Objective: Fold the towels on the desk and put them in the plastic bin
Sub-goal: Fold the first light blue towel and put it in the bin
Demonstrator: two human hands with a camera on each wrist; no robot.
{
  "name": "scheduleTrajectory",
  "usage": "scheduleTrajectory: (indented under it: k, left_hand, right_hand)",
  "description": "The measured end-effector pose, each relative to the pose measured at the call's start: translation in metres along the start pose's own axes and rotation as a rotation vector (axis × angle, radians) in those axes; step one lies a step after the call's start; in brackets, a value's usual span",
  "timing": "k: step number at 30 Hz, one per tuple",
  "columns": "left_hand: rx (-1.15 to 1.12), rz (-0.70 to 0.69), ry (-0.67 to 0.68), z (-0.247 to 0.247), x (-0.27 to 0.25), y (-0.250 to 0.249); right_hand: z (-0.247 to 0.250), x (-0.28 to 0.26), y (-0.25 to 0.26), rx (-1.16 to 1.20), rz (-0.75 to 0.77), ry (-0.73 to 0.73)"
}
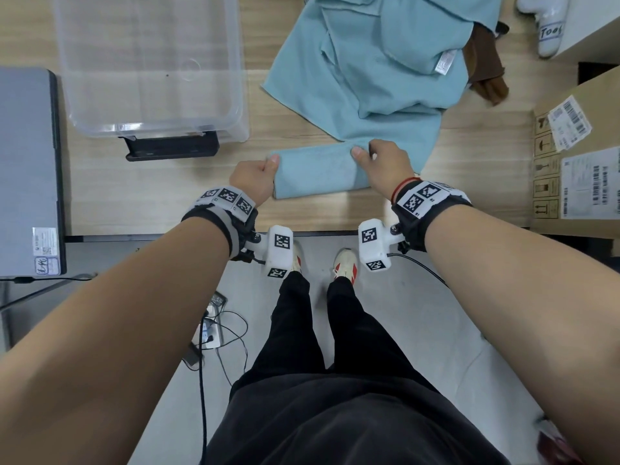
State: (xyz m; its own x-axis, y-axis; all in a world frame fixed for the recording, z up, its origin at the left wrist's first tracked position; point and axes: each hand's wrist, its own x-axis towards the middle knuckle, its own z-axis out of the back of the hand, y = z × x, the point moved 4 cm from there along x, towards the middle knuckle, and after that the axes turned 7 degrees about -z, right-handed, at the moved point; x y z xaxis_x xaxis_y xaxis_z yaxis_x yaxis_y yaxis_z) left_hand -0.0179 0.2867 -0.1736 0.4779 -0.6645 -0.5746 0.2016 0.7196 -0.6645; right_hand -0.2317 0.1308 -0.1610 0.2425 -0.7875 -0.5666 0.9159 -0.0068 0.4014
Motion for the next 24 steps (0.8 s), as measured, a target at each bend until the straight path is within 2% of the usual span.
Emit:
scheduleTrajectory:
  k: [6,10,16,20,24]
  left_hand:
    - [0.117,-0.009,-0.004,0.004,-0.003,-0.015]
    - [0.152,-0.070,0.008,0.001,-0.005,-0.018]
    - [0.276,-0.085,-0.087,-0.003,-0.005,-0.021]
    - [0.128,0.014,-0.139,-0.005,-0.004,-0.023]
    - [-0.091,0.075,-0.045,-0.014,-0.001,-0.025]
  right_hand:
    - [0.000,0.004,0.003,-0.042,-0.130,-0.011]
    - [-0.005,0.002,0.006,-0.075,-0.132,-0.050]
    - [-0.008,0.000,0.007,-0.086,-0.135,-0.072]
    - [-0.008,0.001,0.008,-0.084,-0.157,-0.076]
    - [-0.008,0.001,0.010,-0.077,-0.167,-0.078]
